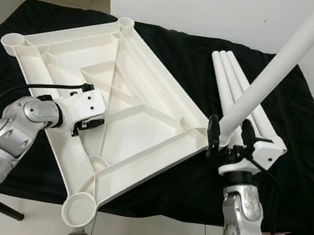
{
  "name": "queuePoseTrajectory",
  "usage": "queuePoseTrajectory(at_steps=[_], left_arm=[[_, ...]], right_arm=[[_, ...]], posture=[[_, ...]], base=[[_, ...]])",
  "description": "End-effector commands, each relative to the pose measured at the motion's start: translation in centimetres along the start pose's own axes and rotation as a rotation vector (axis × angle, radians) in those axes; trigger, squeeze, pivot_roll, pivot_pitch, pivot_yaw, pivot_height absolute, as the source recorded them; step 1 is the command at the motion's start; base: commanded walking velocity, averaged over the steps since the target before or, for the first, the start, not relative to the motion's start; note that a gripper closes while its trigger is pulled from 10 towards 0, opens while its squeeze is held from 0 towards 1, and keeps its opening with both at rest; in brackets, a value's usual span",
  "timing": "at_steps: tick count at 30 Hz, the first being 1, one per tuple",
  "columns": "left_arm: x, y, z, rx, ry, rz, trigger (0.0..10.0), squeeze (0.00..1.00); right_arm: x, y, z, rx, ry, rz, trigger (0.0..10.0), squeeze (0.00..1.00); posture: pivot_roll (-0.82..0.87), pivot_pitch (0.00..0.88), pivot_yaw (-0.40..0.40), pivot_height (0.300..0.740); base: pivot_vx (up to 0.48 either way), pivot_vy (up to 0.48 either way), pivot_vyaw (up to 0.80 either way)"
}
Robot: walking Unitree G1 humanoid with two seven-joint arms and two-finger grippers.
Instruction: Building children table
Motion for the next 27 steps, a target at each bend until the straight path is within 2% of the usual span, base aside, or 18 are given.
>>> queuePoseTrajectory(at_steps=[1,2,3,5,13,22,24,25,27], left_arm=[[2.4,0.6,0.7,-0.026,-0.044,0.101,10.0,0.0],[2.4,0.6,0.7,-0.026,-0.044,0.101,10.0,0.0],[3.4,0.9,0.4,-0.012,-0.033,0.145,10.0,0.0],[4.0,1.1,0.1,-0.003,-0.021,0.178,10.0,0.0],[4.0,1.5,0.1,-0.022,-0.008,0.173,10.0,0.0],[2.8,1.5,1.0,-0.117,-0.02,0.088,10.0,0.0],[1.5,2.0,1.9,-0.209,-0.014,0.004,10.0,0.0],[1.5,2.0,1.9,-0.209,-0.014,0.004,10.0,0.0],[-0.3,3.0,2.8,-0.31,-0.037,-0.108,10.0,0.0]], right_arm=[[1.0,0.5,-1.2,0.065,-0.026,0.062,10.0,0.0],[1.0,0.5,-1.2,0.065,-0.026,0.062,10.0,0.0],[0.9,0.6,-1.1,0.067,-0.024,0.059,10.0,0.0],[0.9,0.7,-1.1,0.068,-0.022,0.055,10.0,0.0],[1.6,1.3,-1.4,0.1,-0.032,0.078,10.0,0.0],[1.8,1.7,-1.7,0.134,-0.035,0.12,10.0,0.0],[1.6,2.0,-1.7,0.153,-0.03,0.137,10.0,0.0],[1.6,2.0,-1.7,0.153,-0.03,0.137,10.0,0.0],[1.3,2.4,-1.9,0.187,-0.004,0.179,10.0,0.0]], posture=[[0.08,0.031,-0.019,0.74],[0.08,0.031,-0.019,0.74],[0.08,0.033,-0.019,0.74],[0.08,0.035,-0.02,0.74],[0.08,0.037,-0.021,0.74],[0.08,0.039,-0.024,0.74],[0.08,0.045,-0.022,0.74],[0.08,0.045,-0.022,0.74],[0.08,0.05,-0.023,0.74]], base=[[0.0,0.0,0.0],[0.0,0.0,0.0],[0.0,0.0,0.0],[0.0,0.0,0.0],[0.0,0.0,0.0],[0.0,0.0,0.0],[0.0,0.0,0.0],[0.0,0.0,0.0],[0.0,0.0,0.0]])
Point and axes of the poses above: a point about 5 cm out from each wrist's last joint towards the gripper, its own y axis pointing back from the gripper into the wrist, its own z axis along the axis of the wrist's last joint, x = y × z, the point moved 4 cm from there along -y, pointing out of the wrist towards the gripper, and after that the axes turned 8 degrees about -y, right-handed, at the moved point
